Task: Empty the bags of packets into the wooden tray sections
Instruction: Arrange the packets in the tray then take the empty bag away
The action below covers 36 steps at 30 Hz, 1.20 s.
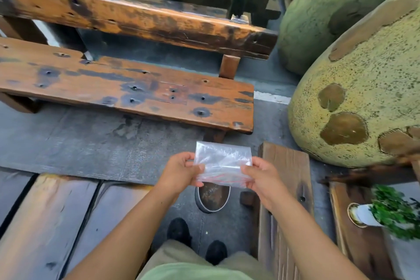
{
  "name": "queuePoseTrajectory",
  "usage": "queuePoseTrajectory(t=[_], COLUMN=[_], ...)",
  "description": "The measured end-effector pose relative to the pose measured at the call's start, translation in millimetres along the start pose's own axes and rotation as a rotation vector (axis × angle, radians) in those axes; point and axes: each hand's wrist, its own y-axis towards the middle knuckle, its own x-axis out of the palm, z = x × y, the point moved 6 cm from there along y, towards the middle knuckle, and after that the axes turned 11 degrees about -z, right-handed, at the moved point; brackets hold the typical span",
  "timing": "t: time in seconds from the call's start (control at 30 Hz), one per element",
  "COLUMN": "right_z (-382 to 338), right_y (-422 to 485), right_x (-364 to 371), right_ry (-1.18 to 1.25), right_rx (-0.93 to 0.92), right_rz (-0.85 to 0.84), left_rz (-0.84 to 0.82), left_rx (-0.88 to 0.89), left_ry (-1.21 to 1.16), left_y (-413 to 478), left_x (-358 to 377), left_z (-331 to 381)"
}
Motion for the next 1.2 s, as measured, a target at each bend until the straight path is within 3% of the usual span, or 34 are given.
queuePoseTrajectory(t=[0.23, 0.43, 0.7, 0.87, 1.0, 1.2], right_z=[20, 61, 161, 248, 320, 372], right_y=[27, 70, 163, 223, 266, 309], right_x=[-16, -45, -87, -113, -124, -119], right_ry=[-0.091, -0.248, -0.448, -0.387, -0.326, -0.435], right_rx=[0.002, 0.054, 0.18, 0.317, 0.366, 0.43], right_rz=[0.122, 0.135, 0.135, 0.199, 0.184, 0.13], left_rz=[-0.023, 0.063, 0.181, 0.25, 0.224, 0.183], left_rx=[-0.037, -0.11, -0.299, -0.374, -0.441, -0.507], left_ry=[0.095, 0.225, 0.383, 0.372, 0.327, 0.483], left_y=[28, 71, 174, 235, 280, 322], left_x=[0, 5, 11, 7, -7, -25], left_z=[-7, -45, -173, -251, -308, -372])
